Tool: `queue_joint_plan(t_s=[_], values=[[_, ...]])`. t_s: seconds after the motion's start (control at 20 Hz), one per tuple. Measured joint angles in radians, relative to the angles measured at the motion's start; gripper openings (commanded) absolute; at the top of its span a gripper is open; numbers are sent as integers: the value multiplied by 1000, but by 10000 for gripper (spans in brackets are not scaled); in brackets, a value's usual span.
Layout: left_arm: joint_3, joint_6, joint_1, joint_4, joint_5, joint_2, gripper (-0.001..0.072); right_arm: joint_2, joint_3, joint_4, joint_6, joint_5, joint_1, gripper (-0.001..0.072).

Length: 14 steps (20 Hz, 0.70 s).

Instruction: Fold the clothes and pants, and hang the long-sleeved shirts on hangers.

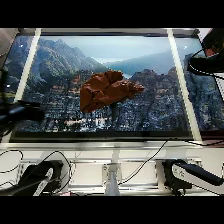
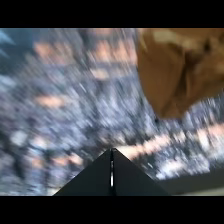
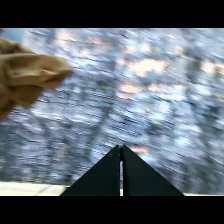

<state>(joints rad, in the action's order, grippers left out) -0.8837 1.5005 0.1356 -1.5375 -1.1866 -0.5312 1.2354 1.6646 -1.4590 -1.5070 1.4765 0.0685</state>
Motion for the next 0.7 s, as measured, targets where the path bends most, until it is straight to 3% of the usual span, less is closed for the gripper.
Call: queue_joint_plan(t_s=[0.2, 0.4, 0.45, 0.55, 0.65, 0.7], values=[[56, 11, 0, 75, 133, -68, 13, 23, -100, 206, 113, -14, -48, 15], [71, 15, 0, 104, 174, -84, 13, 42, -323, 290, 201, -122, -164, 34], [73, 15, 0, 107, 174, -86, 13, 48, -375, 301, 211, -169, -195, 83], [75, 18, 0, 111, 174, -89, 13, 67, -462, 329, 226, -278, -263, 247], [76, 18, 0, 109, 174, -91, 13, 91, -507, 359, 229, -380, -328, 273], [76, 18, 0, 103, 176, -92, 13, 105, -520, 376, 227, -425, -357, 349]])
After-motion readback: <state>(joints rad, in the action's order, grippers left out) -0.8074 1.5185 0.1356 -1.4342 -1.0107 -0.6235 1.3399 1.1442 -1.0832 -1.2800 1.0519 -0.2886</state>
